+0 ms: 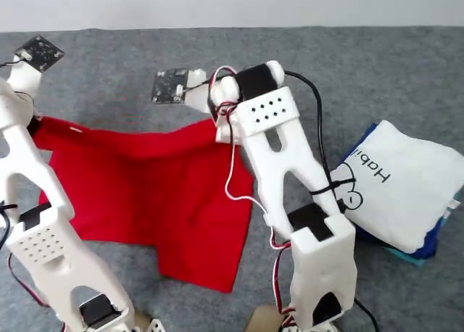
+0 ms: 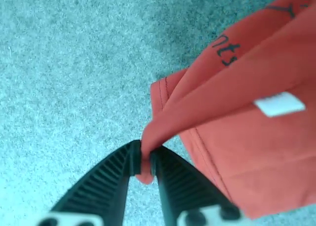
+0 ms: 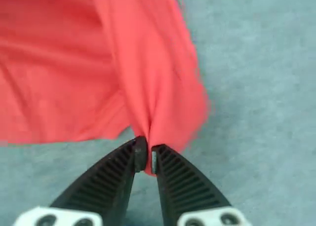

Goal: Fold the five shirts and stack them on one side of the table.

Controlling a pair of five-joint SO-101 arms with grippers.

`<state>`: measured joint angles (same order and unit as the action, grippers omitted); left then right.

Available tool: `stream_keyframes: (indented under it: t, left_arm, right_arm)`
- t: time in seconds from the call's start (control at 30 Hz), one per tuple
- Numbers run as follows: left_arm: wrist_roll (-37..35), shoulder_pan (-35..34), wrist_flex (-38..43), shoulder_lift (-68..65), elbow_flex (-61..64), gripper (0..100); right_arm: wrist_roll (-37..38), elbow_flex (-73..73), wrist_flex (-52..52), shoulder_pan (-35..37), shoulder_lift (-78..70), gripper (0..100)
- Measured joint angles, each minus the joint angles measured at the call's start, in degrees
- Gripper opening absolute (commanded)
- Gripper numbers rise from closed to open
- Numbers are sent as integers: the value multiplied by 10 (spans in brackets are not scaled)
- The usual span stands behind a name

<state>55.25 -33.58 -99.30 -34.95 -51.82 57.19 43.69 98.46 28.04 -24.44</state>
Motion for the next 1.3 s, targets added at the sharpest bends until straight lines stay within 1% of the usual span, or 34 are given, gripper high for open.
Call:
stream_keyframes:
  t: [0.07,0.17,0.3,0.53,0.63,0.73,0.83,0.9,1.0,1.1,1.3]
  left_arm:
    - [8,0,0,0,0,5]
    - [21,0,0,0,0,5]
    - [24,0,0,0,0,5]
    - [24,-4,0,0,13,5]
    - [41,-5,0,0,36,5]
    - [55,-9,0,0,54,5]
    - [69,-12,-1,0,65,5]
    - [79,-14,-1,0,72,5]
    - [92,-17,-1,0,82,5]
    - [98,-19,-1,0,97,5]
    - [107,-18,0,0,107,5]
  right_arm:
    - [-18,0,18,4,7,11]
    - [-42,0,19,4,11,11]
    - [-51,-25,19,27,45,11]
    - [-54,-213,20,61,159,11]
    - [-72,-310,19,66,218,11]
    - [-88,-406,5,67,268,11]
    - [-97,-494,-16,91,311,11]
    - [-118,-543,-40,113,332,11]
    - [-141,-600,-77,140,346,11]
    - [-148,-637,-105,161,347,11]
    - [-157,-655,-119,185,347,11]
